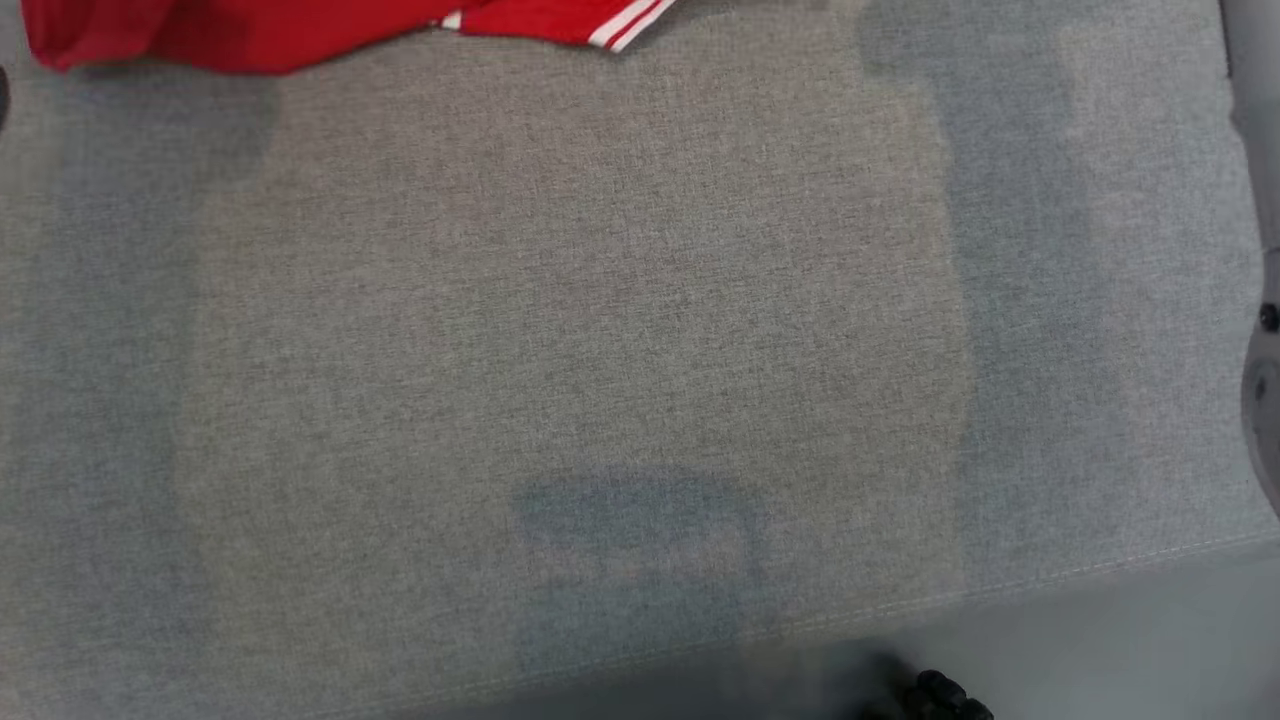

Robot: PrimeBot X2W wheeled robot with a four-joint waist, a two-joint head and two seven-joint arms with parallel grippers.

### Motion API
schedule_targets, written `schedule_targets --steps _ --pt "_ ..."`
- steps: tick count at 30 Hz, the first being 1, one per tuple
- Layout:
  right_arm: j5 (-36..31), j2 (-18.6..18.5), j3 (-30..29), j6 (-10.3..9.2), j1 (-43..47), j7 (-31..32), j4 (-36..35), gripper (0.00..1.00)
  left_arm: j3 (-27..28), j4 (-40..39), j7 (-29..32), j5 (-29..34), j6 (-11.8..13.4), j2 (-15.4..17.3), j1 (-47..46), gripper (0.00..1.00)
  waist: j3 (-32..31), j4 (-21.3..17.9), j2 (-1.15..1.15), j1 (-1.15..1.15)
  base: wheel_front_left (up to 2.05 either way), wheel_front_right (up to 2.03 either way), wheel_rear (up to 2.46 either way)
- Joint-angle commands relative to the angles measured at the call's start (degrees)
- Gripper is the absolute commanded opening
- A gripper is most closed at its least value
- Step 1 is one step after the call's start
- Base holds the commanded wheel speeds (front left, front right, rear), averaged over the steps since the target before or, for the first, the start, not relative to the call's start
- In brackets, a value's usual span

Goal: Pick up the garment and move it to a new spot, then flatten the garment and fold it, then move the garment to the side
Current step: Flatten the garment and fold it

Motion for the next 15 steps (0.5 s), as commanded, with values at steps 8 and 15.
schedule_targets --steps 8,15 --pt "-12.66 -0.02 -9.35 -0.10 -11.72 -4.84 -0.05 0.00 4.39 1.09 -4.21 -6.72 -0.12 -0.09 -11.73 0.00 2.59 -0.85 0.00 -0.01 0.00 0.00 0.00" --pt "-18.39 0.40 -13.00 -0.10 -15.56 -5.40 -5.95 0.00 7.97 -1.45 -6.32 -8.70 -0.13 -1.33 -13.13 0.00 2.79 -0.29 0.00 -0.01 0.00 0.00 0.00"
